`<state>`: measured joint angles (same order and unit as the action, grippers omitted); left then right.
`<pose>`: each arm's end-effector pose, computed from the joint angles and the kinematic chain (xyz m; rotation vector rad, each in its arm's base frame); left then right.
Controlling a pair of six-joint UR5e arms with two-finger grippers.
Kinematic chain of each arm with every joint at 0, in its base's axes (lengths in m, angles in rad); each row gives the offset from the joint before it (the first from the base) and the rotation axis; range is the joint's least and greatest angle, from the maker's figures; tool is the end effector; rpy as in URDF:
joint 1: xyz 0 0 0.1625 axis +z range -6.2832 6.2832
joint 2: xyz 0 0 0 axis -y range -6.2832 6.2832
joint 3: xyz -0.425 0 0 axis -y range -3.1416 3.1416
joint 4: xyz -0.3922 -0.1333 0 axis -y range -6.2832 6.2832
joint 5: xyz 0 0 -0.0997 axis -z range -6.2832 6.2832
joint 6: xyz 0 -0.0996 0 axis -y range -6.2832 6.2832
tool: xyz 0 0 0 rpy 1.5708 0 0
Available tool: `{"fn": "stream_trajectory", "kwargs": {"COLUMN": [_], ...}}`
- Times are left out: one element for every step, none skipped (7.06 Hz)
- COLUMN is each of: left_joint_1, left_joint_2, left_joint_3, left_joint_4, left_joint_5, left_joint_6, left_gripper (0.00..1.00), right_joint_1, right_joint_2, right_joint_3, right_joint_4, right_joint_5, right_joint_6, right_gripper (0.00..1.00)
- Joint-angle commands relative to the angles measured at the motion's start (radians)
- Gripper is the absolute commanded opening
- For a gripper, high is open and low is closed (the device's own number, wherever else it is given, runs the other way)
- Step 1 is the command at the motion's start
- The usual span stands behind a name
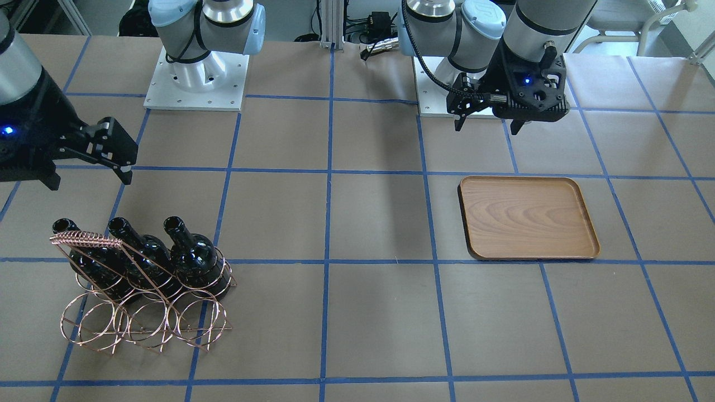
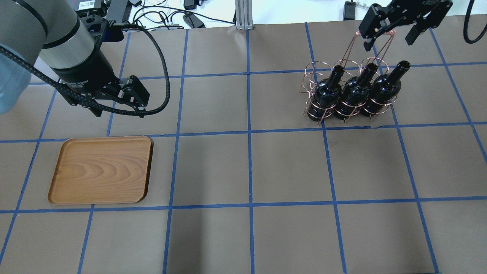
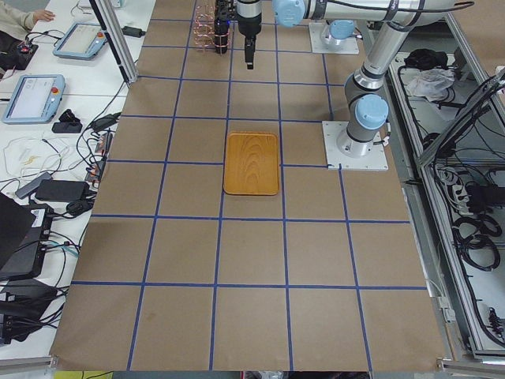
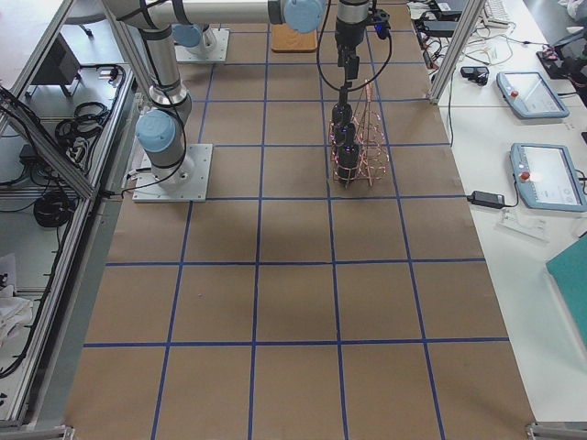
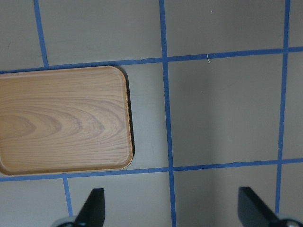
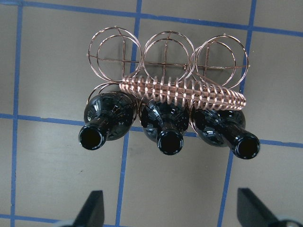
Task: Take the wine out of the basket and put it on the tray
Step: 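Move the right gripper down over the bottles in the copper rack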
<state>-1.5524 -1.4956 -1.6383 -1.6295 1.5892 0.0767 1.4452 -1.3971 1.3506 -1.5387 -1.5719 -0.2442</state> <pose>-0.1231 -0.4571 0.4848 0.0918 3.1232 0.0810 0.0612 -0.5786 0.5012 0.1860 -3.1323 0.0219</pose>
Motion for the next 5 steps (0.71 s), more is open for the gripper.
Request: {"fn": "stream_trajectory", "kwargs": {"left_joint_1": [0.0,0.0,0.0,0.0,0.0], "left_joint_2": [0.0,0.0,0.002,0.0,0.0], "left_joint_3": [0.0,0.0,0.0,0.0,0.0], "left_joint_4": [-0.001,0.0,0.002,0.003,0.002], "left_joint_5": [0.0,-0.002,0.0,-0.002,-0.002], "left_joint_6": [0.0,0.0,0.0,0.0,0.0], "left_gripper": [1.0,1.0,1.0,1.0,1.0], "right_joint_1": [-0.008,-0.008,-0.008,-0.008,-0.008], "right_joint_2": [0.068,0.087,0.087,0.092,0.105], "right_joint_3": [0.005,0.034,0.086,0.11,0.11], "right_joint_4": [-0.012,-0.03,-0.075,-0.115,-0.116], "right_joint_5": [0.003,0.001,0.001,0.003,0.003], "right_joint_6": [0.0,0.0,0.0,0.005,0.017], "right_gripper": [1.0,1.0,1.0,1.0,0.96]}}
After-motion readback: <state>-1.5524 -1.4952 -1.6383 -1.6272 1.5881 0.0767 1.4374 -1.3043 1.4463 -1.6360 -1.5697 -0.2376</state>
